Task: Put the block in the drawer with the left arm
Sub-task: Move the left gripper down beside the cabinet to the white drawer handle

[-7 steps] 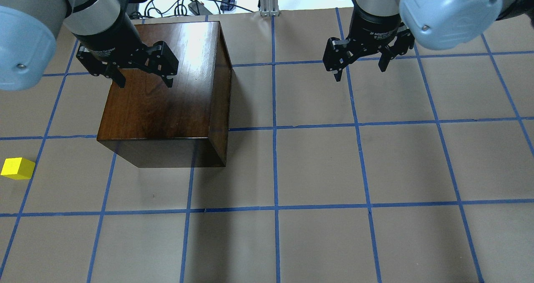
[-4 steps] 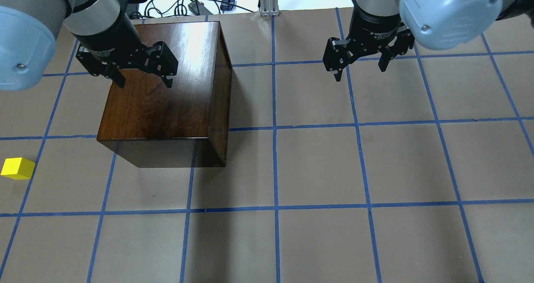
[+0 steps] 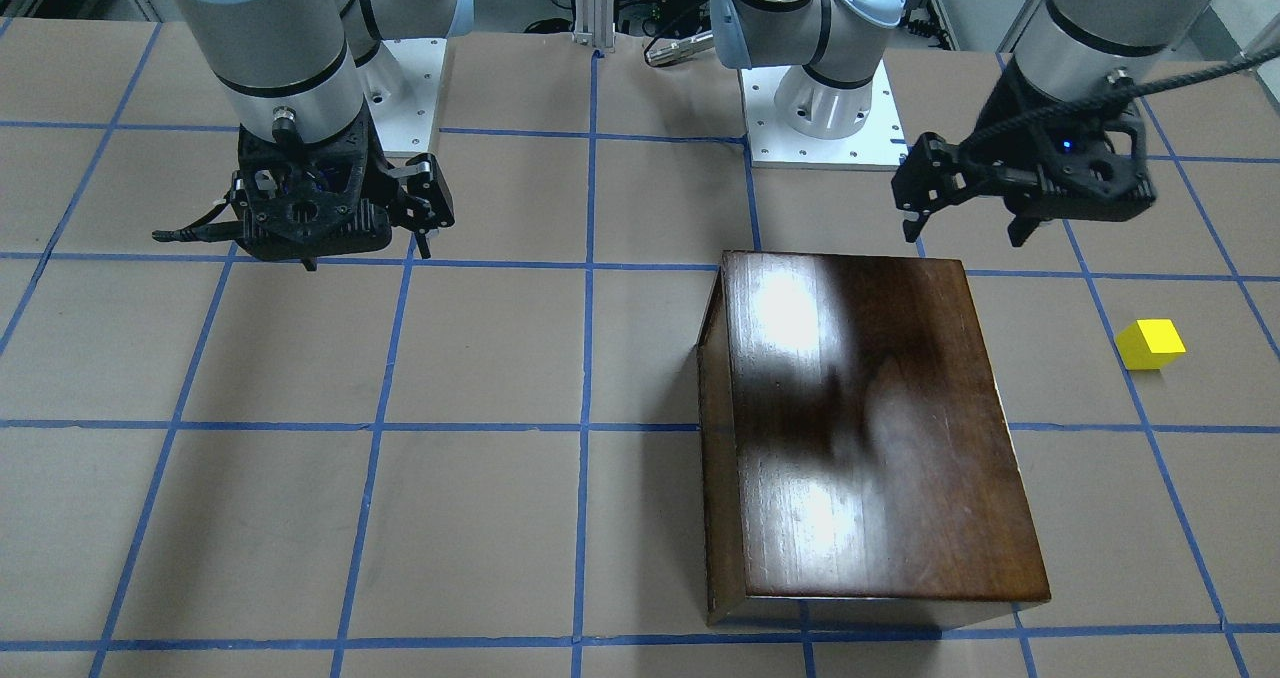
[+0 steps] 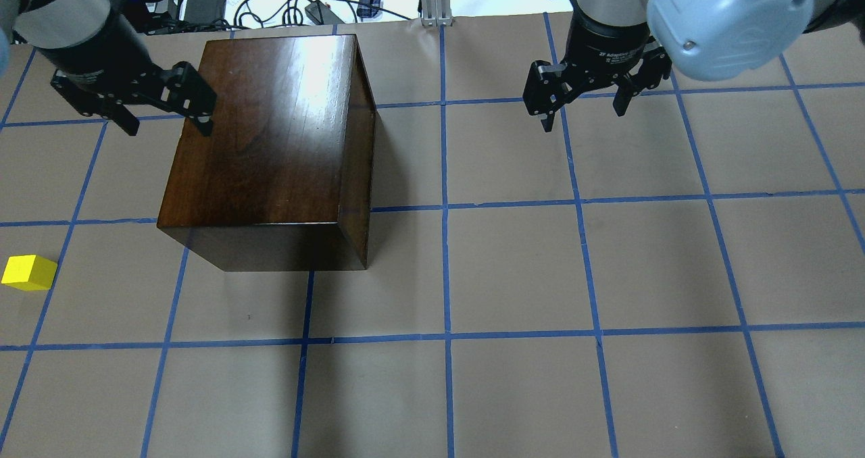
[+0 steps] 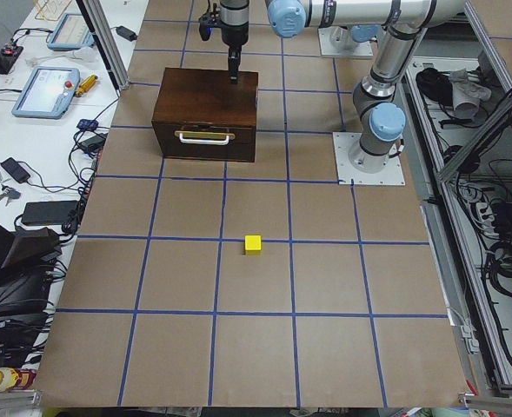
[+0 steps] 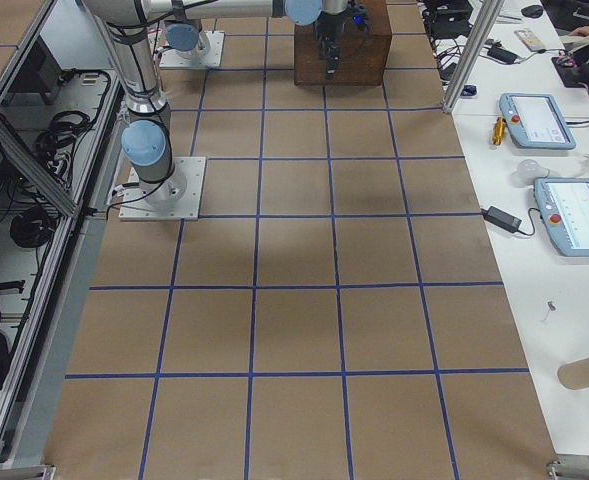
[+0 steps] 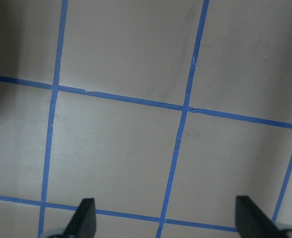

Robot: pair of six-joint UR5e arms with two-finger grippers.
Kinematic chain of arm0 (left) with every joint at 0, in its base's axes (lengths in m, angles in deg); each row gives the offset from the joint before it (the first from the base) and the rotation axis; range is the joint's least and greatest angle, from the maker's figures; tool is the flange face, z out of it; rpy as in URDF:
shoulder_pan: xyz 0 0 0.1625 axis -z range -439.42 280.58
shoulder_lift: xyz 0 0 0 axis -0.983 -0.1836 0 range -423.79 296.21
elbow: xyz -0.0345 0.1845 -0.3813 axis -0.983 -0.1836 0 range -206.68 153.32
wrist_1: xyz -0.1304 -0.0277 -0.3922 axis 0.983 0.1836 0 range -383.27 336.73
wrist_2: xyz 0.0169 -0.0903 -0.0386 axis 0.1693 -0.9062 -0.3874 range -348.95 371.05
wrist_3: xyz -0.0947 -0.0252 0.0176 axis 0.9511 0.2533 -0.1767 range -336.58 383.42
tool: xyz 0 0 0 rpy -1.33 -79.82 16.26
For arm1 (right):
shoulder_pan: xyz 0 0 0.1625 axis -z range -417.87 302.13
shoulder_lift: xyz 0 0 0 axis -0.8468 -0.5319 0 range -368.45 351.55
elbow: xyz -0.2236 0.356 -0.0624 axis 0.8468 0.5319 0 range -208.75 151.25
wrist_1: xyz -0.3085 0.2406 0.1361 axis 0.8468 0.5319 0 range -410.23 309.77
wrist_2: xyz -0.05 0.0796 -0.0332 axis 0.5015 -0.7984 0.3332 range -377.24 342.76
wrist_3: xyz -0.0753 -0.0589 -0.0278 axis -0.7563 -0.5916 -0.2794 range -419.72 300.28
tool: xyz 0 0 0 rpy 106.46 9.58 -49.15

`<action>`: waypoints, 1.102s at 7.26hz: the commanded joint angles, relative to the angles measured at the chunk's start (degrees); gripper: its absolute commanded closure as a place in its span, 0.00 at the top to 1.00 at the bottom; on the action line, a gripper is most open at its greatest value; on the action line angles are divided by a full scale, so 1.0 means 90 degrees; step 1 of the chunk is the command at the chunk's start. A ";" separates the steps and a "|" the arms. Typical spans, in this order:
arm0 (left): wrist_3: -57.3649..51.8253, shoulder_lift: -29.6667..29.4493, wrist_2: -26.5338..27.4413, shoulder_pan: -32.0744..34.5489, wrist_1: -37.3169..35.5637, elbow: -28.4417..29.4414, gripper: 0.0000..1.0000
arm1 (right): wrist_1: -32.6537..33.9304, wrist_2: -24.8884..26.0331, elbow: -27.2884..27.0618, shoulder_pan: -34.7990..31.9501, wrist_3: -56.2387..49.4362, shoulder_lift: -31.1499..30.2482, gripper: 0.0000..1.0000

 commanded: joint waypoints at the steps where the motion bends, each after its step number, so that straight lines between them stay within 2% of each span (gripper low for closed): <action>1: -0.1042 -0.0387 0.0012 -0.0975 -0.0136 0.0002 1.00 | 0.0000 0.0000 0.0000 0.0000 -0.0001 0.0000 1.00; 3: -0.1999 -0.0846 -0.0095 -0.1513 -0.0701 -0.0017 1.00 | 0.0000 0.0000 0.0000 0.0000 -0.0001 0.0000 1.00; 4: -0.2157 -0.1061 -0.0163 -0.1680 -0.0878 -0.0017 1.00 | 0.0000 0.0000 0.0000 0.0000 -0.0001 0.0000 1.00; 5: -0.2313 -0.1247 -0.0473 -0.1827 -0.0947 -0.0017 1.00 | 0.0000 0.0000 0.0000 0.0000 0.0009 0.0000 1.00; 8: -0.2364 -0.1492 -0.0806 -0.1868 -0.1006 -0.0143 1.00 | 0.0000 0.0000 0.0000 0.0000 -0.0001 0.0000 1.00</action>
